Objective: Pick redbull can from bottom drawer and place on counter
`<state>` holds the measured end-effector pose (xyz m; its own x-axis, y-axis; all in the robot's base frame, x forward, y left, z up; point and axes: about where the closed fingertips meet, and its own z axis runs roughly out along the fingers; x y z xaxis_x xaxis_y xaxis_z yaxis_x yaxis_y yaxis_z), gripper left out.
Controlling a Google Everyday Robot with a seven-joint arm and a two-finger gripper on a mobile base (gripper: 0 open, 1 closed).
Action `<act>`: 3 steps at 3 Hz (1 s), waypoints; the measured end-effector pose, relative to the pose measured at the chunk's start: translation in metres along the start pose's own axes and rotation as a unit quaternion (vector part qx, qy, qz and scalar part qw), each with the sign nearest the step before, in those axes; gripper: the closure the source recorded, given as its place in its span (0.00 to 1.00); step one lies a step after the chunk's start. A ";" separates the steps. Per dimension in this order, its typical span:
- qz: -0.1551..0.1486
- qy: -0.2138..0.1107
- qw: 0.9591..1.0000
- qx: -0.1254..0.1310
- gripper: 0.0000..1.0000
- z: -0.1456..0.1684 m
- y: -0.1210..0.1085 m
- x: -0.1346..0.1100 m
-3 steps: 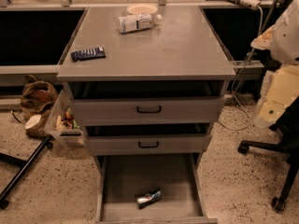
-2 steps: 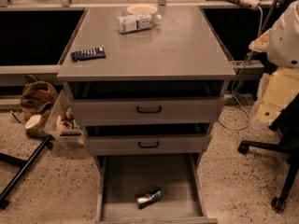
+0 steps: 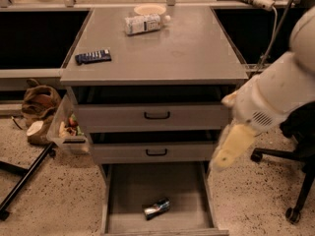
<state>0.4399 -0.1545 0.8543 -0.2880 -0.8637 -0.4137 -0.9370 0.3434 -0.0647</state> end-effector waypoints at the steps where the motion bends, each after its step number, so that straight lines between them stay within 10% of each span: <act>1: 0.041 -0.064 0.995 -0.061 0.00 0.088 0.030 -0.003; 3: 0.051 -0.084 0.994 -0.043 0.00 0.102 0.021 -0.010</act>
Offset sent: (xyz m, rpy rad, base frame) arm -0.0098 0.0407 -0.0726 0.1551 0.0868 -0.0119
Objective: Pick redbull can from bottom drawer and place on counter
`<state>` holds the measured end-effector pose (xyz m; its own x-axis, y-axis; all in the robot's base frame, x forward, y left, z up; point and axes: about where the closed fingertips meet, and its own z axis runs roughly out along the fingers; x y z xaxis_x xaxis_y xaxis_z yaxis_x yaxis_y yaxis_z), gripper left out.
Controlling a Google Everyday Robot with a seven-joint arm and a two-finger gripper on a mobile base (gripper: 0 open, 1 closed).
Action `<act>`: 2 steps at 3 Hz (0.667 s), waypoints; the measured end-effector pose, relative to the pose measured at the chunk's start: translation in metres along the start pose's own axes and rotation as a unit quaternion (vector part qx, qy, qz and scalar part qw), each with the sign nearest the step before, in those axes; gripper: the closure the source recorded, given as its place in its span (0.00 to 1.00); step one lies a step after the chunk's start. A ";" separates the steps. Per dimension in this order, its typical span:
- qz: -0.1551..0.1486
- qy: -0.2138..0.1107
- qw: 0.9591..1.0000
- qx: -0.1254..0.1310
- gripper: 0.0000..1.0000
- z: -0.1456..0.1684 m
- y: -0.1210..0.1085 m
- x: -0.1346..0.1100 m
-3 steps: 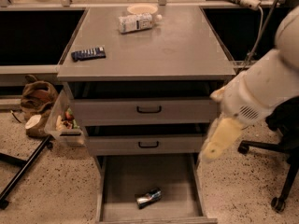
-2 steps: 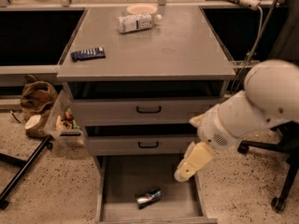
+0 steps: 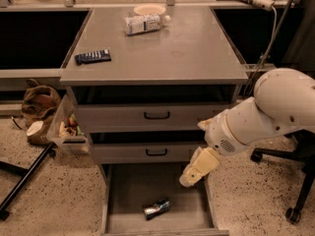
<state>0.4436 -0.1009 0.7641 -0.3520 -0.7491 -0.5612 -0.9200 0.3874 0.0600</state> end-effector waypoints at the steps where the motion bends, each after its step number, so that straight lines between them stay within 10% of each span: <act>1: 0.007 -0.005 1.000 0.008 0.00 0.030 -0.013 0.016; 2: 0.014 -0.024 1.000 0.012 0.00 0.097 -0.035 0.051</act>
Offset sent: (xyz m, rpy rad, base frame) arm 0.0715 -0.0007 -0.2132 0.0994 -0.0790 -0.0909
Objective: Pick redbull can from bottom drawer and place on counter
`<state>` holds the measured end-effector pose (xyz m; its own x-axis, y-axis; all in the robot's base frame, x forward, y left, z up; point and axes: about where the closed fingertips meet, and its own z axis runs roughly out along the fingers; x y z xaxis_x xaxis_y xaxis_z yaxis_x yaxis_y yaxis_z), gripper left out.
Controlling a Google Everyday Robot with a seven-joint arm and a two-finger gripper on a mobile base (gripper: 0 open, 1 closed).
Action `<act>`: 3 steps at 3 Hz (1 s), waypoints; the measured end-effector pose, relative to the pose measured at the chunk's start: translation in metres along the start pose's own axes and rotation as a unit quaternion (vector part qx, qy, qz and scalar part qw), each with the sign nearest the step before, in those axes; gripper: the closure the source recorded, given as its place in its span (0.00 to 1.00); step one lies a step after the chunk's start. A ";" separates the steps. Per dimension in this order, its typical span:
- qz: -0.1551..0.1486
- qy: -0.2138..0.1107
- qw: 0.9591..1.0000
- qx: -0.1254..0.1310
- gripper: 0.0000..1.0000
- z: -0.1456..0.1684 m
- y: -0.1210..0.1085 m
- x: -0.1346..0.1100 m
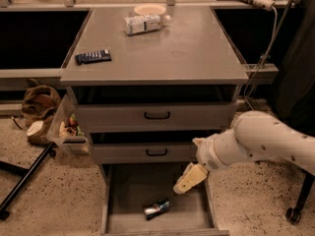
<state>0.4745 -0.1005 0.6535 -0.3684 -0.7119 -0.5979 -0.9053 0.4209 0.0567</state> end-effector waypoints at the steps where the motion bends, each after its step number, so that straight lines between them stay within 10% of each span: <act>1: 0.003 -0.032 0.999 0.004 0.00 0.058 -0.014 0.028; 3: -0.002 -0.068 0.997 -0.022 0.00 0.101 -0.016 0.046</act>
Offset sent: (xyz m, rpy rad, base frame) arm 0.0190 0.0204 -0.1437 0.2315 -0.0157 0.0864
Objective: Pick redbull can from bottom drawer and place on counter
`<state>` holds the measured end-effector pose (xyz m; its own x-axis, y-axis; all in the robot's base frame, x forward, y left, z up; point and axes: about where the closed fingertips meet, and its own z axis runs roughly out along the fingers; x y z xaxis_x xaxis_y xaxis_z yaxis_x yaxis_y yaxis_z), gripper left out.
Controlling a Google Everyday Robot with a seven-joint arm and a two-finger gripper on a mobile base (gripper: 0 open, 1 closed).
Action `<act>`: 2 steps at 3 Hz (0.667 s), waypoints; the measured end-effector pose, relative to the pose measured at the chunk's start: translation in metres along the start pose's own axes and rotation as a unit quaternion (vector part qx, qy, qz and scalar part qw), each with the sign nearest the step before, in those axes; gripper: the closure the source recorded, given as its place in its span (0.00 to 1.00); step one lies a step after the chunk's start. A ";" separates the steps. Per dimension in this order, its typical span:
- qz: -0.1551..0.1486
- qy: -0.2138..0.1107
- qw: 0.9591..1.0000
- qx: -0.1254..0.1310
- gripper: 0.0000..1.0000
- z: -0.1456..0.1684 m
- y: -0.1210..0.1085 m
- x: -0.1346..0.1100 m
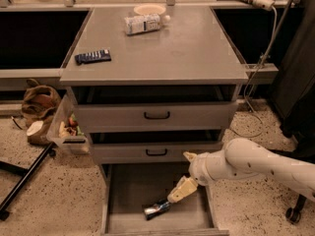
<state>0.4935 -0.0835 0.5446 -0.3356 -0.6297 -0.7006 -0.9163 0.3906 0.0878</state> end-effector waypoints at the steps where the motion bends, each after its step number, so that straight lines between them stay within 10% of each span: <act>1: 0.015 -0.004 1.000 -0.018 0.00 0.015 -0.003 0.009; 2: 0.045 -0.006 0.998 -0.033 0.00 0.060 -0.026 0.040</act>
Offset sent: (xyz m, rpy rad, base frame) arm 0.0418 0.0099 -0.1832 0.1228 0.2345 -0.0645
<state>0.5166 -0.0786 0.4719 -0.4155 -0.5850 -0.6965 -0.8947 0.4010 0.1970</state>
